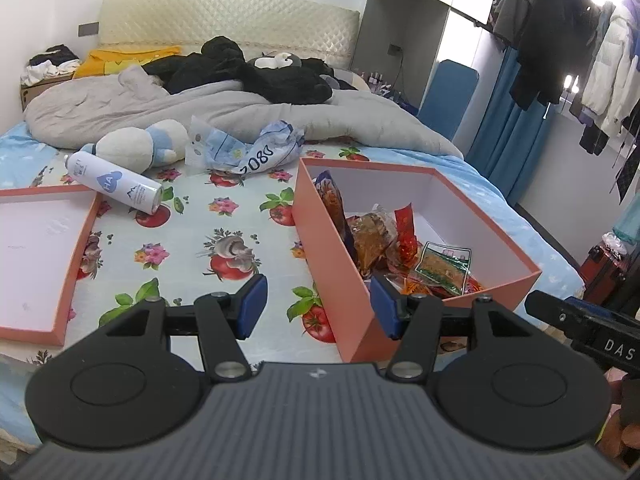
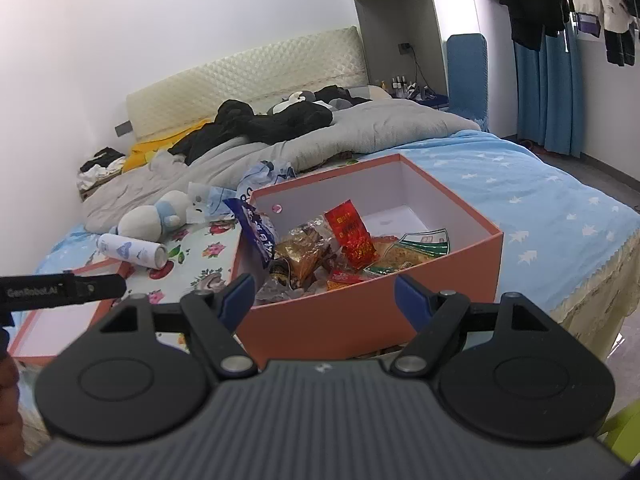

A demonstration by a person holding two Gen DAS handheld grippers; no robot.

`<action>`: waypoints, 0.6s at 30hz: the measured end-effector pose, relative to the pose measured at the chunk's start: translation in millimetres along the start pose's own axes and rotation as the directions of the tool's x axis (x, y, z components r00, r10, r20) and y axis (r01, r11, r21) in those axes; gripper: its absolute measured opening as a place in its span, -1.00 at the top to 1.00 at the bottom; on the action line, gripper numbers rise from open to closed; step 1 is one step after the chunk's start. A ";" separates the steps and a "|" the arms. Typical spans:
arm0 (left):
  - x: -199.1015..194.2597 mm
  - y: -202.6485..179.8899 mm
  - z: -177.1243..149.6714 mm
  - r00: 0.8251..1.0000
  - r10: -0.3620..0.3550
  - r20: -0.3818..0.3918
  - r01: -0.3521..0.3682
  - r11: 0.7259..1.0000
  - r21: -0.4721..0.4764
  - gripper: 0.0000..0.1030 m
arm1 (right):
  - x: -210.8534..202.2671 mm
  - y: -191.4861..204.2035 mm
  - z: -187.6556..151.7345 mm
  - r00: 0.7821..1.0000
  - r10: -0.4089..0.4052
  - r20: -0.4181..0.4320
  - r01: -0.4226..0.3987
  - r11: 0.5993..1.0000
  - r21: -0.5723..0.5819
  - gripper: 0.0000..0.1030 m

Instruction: Organize snacks

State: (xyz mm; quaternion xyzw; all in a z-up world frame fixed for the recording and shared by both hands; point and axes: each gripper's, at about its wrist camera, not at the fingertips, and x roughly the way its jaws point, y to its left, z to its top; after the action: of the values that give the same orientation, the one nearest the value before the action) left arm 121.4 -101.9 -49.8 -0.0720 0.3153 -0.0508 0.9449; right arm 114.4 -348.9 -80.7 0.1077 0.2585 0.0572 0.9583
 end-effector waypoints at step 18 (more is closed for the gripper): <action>-4.2 -3.3 4.0 0.998 0.055 0.040 -0.056 0.998 0.016 -0.84 | -2.6 -2.5 4.0 1.000 -0.016 0.007 0.016 0.999 -0.045 -0.52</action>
State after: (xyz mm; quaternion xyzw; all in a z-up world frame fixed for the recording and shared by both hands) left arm 120.3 -104.1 -43.7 -0.0559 0.2980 -0.0260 0.9526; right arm 114.3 -352.4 -76.7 0.0841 0.2546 0.0550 0.9618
